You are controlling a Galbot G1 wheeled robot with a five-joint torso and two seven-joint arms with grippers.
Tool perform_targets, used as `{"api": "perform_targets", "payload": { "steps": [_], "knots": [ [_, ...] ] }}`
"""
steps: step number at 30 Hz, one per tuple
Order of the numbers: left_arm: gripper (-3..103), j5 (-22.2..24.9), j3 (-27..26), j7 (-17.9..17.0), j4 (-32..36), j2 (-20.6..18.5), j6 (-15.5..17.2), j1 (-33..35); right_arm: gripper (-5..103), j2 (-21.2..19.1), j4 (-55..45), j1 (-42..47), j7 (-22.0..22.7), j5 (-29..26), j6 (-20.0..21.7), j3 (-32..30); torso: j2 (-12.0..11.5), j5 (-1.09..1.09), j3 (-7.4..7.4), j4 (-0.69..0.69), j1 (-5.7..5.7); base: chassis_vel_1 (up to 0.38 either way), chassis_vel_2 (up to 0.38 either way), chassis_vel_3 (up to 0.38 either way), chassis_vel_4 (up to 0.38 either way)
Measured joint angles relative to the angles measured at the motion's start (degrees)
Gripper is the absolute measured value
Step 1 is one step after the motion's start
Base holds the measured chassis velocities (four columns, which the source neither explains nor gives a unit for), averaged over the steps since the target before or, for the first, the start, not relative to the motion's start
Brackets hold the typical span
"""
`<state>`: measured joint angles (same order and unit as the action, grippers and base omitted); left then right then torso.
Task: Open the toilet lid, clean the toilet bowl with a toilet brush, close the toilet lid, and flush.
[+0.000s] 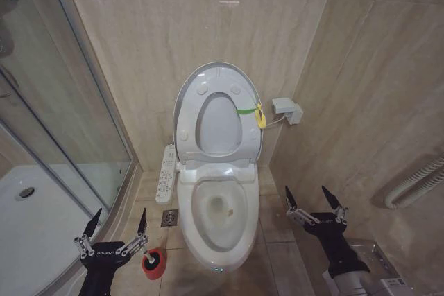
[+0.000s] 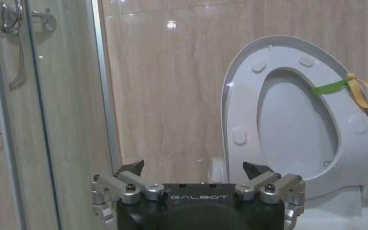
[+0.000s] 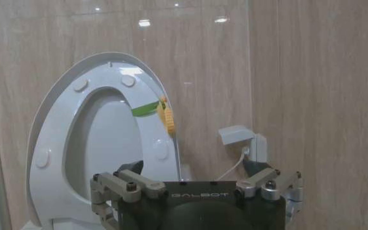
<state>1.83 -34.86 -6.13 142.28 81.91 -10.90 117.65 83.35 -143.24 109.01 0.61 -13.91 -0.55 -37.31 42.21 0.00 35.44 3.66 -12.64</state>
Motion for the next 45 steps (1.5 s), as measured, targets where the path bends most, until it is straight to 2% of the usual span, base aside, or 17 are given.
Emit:
{"api": "perform_targets", "payload": {
  "steps": [45],
  "knots": [
    [100, 0.0, 0.0, 0.0, 0.0, 0.0, 0.0, 0.0, 100, 0.0, 0.0, 0.0, 0.0, 0.0, 0.0, 0.0, 0.0, 0.00, 0.00, 0.00, 0.00, 0.000, 0.000, 0.000, 0.000]
  ]
}}
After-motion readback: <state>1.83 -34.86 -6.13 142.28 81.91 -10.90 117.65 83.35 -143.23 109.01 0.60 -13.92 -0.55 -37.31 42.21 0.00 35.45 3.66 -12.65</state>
